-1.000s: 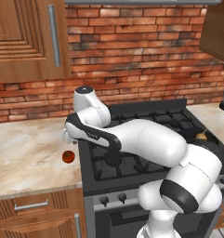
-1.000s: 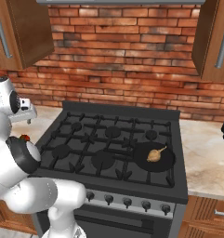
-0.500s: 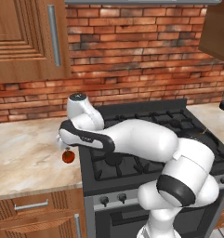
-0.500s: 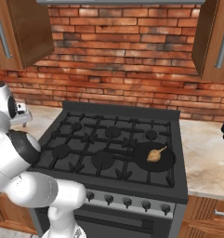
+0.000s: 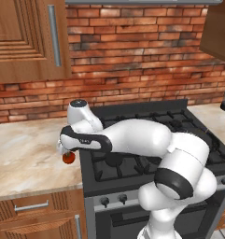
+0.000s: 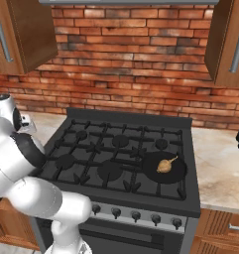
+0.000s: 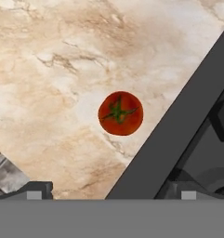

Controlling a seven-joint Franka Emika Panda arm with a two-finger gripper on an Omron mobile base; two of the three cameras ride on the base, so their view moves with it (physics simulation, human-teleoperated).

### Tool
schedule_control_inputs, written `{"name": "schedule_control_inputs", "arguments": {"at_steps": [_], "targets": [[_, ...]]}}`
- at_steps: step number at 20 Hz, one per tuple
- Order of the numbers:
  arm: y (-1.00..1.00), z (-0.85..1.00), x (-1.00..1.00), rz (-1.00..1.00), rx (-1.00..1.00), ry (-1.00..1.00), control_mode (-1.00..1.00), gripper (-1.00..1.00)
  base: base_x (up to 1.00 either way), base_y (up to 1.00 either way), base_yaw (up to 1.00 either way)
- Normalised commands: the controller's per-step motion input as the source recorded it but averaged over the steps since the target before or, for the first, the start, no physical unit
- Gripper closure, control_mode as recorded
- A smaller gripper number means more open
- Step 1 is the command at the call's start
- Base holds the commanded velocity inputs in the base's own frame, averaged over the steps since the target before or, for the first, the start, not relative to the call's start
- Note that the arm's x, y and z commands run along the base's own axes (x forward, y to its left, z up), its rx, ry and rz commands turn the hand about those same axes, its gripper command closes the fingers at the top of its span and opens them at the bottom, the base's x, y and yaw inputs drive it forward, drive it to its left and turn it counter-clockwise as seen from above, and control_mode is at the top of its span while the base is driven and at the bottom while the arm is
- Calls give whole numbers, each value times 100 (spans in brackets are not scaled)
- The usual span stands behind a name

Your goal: Place the pan on the front right burner on the stove. Then place the tomato and the onion in the pan and turn on the front right burner.

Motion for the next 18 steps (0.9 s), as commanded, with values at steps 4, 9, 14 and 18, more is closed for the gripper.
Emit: {"name": "schedule_control_inputs", "arguments": {"at_steps": [4,9,14,18], "targets": [[3,-24,9,1,0,0,-100,-100,0,0,0],[4,-26,11,2,0,0,-100,-100,0,0,0],[5,-24,10,1,0,0,-100,-100,0,0,0],[10,-21,17,1,0,0,-100,-100,0,0,0]]}}
